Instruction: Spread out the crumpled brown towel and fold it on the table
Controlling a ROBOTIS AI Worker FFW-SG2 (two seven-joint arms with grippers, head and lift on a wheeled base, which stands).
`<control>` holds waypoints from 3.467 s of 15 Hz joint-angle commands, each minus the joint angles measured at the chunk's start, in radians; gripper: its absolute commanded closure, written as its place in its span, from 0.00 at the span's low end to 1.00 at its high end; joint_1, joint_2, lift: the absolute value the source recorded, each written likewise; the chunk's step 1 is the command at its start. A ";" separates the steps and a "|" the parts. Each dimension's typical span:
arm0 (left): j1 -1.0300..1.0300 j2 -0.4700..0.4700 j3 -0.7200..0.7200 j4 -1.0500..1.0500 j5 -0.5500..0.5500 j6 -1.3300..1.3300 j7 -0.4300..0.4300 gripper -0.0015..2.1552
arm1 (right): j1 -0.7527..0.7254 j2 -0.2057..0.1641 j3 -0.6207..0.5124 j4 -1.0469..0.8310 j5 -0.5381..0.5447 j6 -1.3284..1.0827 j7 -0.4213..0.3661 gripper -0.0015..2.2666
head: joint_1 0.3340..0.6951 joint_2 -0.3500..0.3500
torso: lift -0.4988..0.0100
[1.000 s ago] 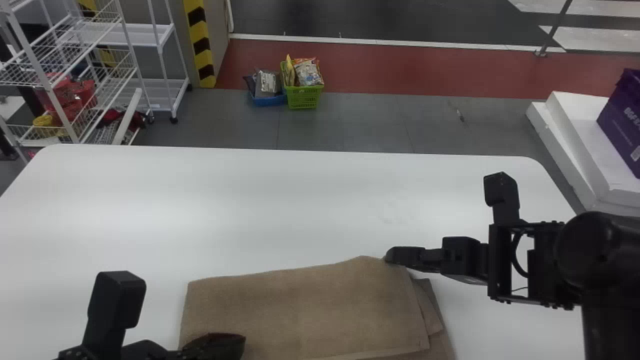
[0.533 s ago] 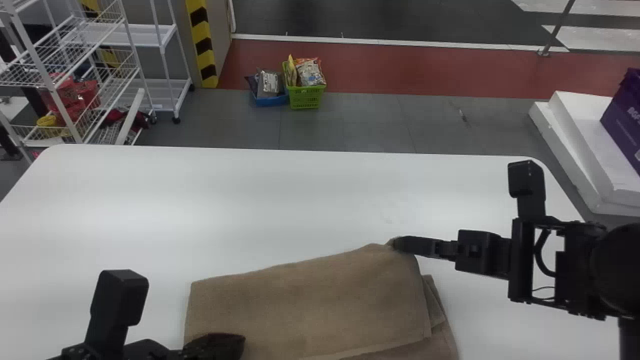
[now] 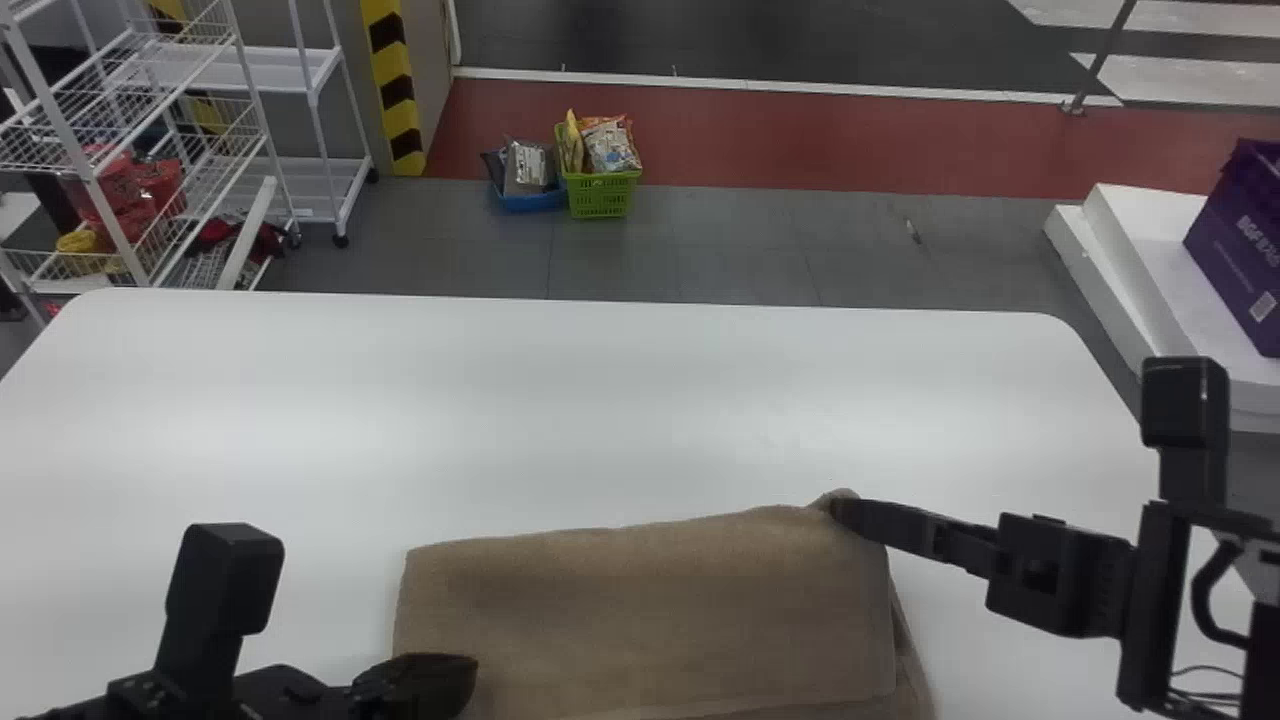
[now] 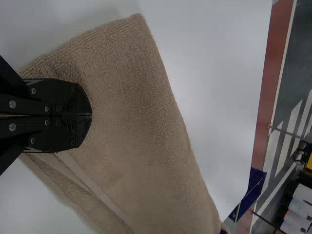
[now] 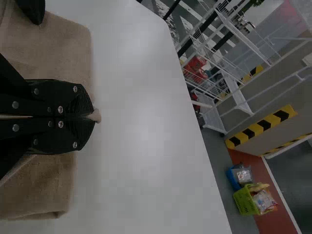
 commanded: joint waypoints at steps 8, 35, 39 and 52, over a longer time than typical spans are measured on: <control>-0.017 -0.004 0.000 -0.002 0.010 0.030 0.005 0.89 | 0.060 0.016 -0.133 -0.109 -0.085 0.005 -0.013 0.68 | 1.00 0.31 | 0.73; -0.023 -0.003 -0.068 0.028 -0.036 0.024 0.046 0.89 | 0.208 0.032 -0.437 0.102 -0.160 0.005 0.016 0.09 | 1.00 0.00 | 0.73; -0.023 -0.003 -0.066 0.023 -0.037 0.027 0.046 0.89 | 0.160 0.032 -0.472 0.153 -0.094 0.005 0.000 0.09 | 1.00 0.00 | 0.73; -0.019 -0.003 -0.014 0.005 -0.019 0.036 0.023 0.89 | 0.191 0.032 -0.489 0.078 -0.068 -0.126 0.191 0.06 | 1.00 0.00 | 0.73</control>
